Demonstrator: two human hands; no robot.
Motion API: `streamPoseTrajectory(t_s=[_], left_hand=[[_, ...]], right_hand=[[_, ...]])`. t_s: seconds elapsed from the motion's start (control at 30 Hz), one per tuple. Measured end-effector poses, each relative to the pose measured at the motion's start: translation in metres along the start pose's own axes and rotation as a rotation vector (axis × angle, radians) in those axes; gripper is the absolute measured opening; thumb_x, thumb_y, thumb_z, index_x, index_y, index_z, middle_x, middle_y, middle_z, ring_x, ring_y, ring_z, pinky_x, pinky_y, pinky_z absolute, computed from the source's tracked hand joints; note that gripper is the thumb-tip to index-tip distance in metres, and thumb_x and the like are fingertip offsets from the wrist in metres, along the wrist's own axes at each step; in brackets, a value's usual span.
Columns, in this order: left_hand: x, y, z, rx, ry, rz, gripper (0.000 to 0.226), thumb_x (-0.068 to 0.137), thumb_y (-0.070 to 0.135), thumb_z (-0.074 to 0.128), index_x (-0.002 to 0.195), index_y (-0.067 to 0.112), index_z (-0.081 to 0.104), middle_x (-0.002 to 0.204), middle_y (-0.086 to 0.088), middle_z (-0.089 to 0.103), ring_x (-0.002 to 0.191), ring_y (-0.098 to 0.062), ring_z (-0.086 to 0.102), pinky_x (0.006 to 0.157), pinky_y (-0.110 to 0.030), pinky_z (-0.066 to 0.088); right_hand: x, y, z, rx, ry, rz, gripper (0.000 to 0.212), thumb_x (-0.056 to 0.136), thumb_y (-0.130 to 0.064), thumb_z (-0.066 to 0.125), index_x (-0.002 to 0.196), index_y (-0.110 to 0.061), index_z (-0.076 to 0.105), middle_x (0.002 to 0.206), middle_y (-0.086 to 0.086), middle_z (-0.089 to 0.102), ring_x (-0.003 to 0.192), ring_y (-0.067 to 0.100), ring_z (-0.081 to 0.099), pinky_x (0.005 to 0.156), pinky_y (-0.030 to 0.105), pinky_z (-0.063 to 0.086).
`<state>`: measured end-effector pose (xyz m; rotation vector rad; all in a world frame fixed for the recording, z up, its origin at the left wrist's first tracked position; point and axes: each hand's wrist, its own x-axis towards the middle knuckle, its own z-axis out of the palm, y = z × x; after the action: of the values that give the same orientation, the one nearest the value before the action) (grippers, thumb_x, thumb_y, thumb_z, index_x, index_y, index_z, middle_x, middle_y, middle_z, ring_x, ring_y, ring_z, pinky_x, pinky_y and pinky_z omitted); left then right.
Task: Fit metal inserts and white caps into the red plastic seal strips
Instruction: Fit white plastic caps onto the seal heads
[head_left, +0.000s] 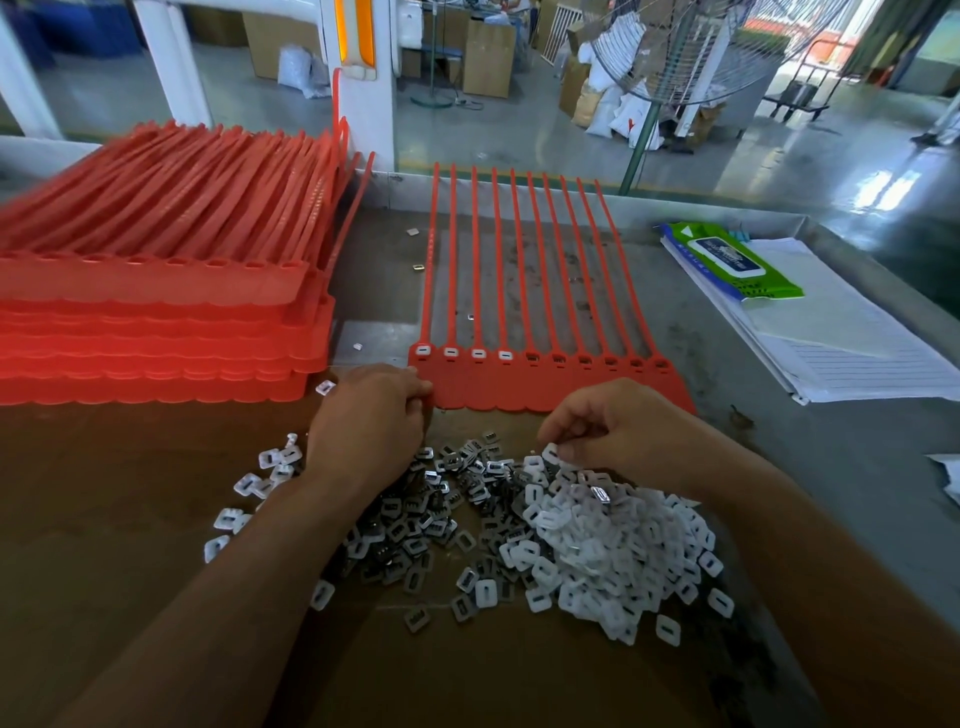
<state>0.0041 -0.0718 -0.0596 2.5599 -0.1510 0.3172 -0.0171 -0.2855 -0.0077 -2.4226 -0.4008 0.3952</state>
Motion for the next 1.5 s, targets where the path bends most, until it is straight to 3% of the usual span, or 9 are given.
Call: streamPoseTrajectory(t_s=[0.23, 0.37, 0.53, 0.67, 0.8, 1.0, 1.13, 1.33, 1.5], left_hand=[[0.0, 0.0, 0.0, -0.001, -0.007, -0.004, 0.029, 0.085, 0.009, 0.051, 0.109, 0.015, 0.065, 0.123, -0.001, 0.059, 0.113, -0.016, 0.053, 0.096, -0.027, 0.037], [0.0, 0.0, -0.001, -0.002, -0.013, -0.004, 0.029, 0.085, 0.01, 0.05, 0.11, 0.015, 0.065, 0.123, -0.001, 0.059, 0.113, -0.015, 0.053, 0.096, -0.026, 0.036], [0.0, 0.0, 0.0, 0.007, -0.012, 0.013, 0.029, 0.085, 0.008, 0.05, 0.109, 0.014, 0.065, 0.122, -0.003, 0.06, 0.114, -0.016, 0.053, 0.096, -0.025, 0.036], [0.001, -0.001, 0.0, 0.008, -0.013, 0.012, 0.029, 0.084, 0.008, 0.052, 0.108, 0.015, 0.066, 0.121, -0.002, 0.06, 0.114, -0.018, 0.053, 0.096, -0.027, 0.036], [0.001, -0.002, 0.001, 0.01, -0.017, 0.007, 0.029, 0.083, 0.009, 0.051, 0.108, 0.015, 0.066, 0.122, -0.002, 0.06, 0.114, -0.018, 0.053, 0.097, -0.027, 0.036], [0.001, 0.0, 0.0, 0.018, -0.015, 0.011, 0.029, 0.084, 0.009, 0.051, 0.108, 0.015, 0.066, 0.122, -0.002, 0.06, 0.114, -0.018, 0.053, 0.096, -0.027, 0.036], [0.0, -0.001, 0.0, 0.022, -0.02, 0.011, 0.029, 0.084, 0.01, 0.051, 0.109, 0.015, 0.065, 0.122, -0.002, 0.06, 0.113, -0.019, 0.053, 0.096, -0.028, 0.037], [0.0, 0.001, 0.0, 0.015, -0.02, 0.007, 0.027, 0.085, 0.011, 0.051, 0.108, 0.015, 0.066, 0.121, -0.003, 0.06, 0.113, -0.019, 0.053, 0.096, -0.028, 0.037], [-0.001, 0.001, 0.0, 0.015, -0.021, 0.013, 0.028, 0.085, 0.01, 0.051, 0.108, 0.014, 0.066, 0.122, -0.003, 0.06, 0.114, -0.02, 0.053, 0.097, -0.029, 0.036]], right_hand=[[0.02, -0.002, -0.006, -0.03, 0.065, -0.019, 0.02, 0.084, -0.011, 0.063, 0.076, -0.028, 0.063, 0.071, -0.012, 0.059, 0.062, -0.007, 0.051, 0.061, 0.004, 0.041], [0.046, 0.004, -0.006, -0.035, 0.228, 0.005, 0.016, 0.086, -0.01, 0.061, 0.083, -0.025, 0.06, 0.074, -0.017, 0.055, 0.07, -0.006, 0.05, 0.056, 0.005, 0.034], [0.078, 0.015, -0.008, -0.035, 0.403, 0.045, 0.014, 0.086, -0.006, 0.06, 0.081, -0.019, 0.058, 0.068, -0.016, 0.05, 0.066, -0.003, 0.047, 0.055, 0.01, 0.032], [0.091, 0.022, -0.009, -0.049, 0.403, 0.094, 0.009, 0.085, -0.007, 0.061, 0.088, -0.014, 0.065, 0.069, -0.014, 0.052, 0.066, -0.002, 0.048, 0.055, 0.013, 0.033], [0.095, 0.023, -0.008, -0.089, 0.345, 0.111, 0.009, 0.083, -0.007, 0.062, 0.09, -0.011, 0.067, 0.066, -0.013, 0.05, 0.072, 0.007, 0.05, 0.065, 0.021, 0.037], [0.099, 0.022, -0.008, -0.133, 0.325, 0.143, 0.022, 0.081, -0.007, 0.065, 0.068, -0.023, 0.058, 0.066, -0.014, 0.051, 0.07, 0.007, 0.049, 0.058, 0.02, 0.036], [0.102, 0.023, -0.006, -0.055, 0.359, 0.205, 0.027, 0.079, -0.007, 0.067, 0.064, -0.026, 0.057, 0.082, -0.005, 0.059, 0.084, 0.011, 0.056, 0.074, 0.023, 0.045], [0.104, 0.015, -0.012, -0.004, 0.322, 0.314, 0.013, 0.078, -0.007, 0.069, 0.085, -0.018, 0.067, 0.106, 0.002, 0.065, 0.1, 0.015, 0.057, 0.085, 0.026, 0.045], [0.109, 0.012, -0.015, 0.14, 0.324, 0.418, 0.025, 0.075, -0.001, 0.062, 0.099, -0.004, 0.067, 0.112, 0.017, 0.063, 0.109, 0.03, 0.058, 0.093, 0.036, 0.048]])
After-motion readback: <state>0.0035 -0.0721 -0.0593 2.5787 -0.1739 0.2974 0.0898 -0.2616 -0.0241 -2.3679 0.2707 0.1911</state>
